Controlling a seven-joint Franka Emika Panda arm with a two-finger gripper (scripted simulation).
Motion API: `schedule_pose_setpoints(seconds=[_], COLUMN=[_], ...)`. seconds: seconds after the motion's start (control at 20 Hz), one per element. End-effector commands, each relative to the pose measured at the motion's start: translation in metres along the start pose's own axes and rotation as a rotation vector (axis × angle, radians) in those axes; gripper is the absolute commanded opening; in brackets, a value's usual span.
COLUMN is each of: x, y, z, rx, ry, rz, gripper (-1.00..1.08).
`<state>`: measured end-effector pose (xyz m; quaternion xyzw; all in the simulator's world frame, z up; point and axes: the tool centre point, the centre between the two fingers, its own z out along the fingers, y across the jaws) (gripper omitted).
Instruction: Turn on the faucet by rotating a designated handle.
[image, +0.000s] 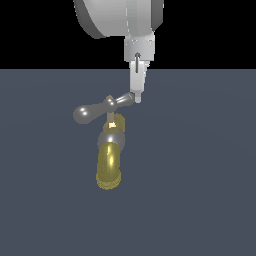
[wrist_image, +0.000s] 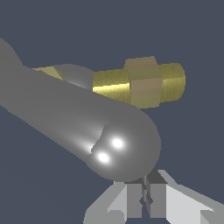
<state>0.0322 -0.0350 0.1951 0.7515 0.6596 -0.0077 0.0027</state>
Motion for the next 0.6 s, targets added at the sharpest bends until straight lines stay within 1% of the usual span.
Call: schedule_pose_setpoints(seconds=[0.0, 0.45, 0.5, 0.55], x=[0.041, 0.106, 0.111, 0.111], y=[0.001, 0.006, 0.006, 0.006], z=[-0.001, -0.004, -0.004, -0.004], rx=[-0.003, -0.006, -0.007, -0.007], ry=[0.009, 0.015, 0.015, 0.015], rz=[-0.039, -0.061, -0.063, -0.063], gripper=[-1.0, -1.0, -1.0, -1.0])
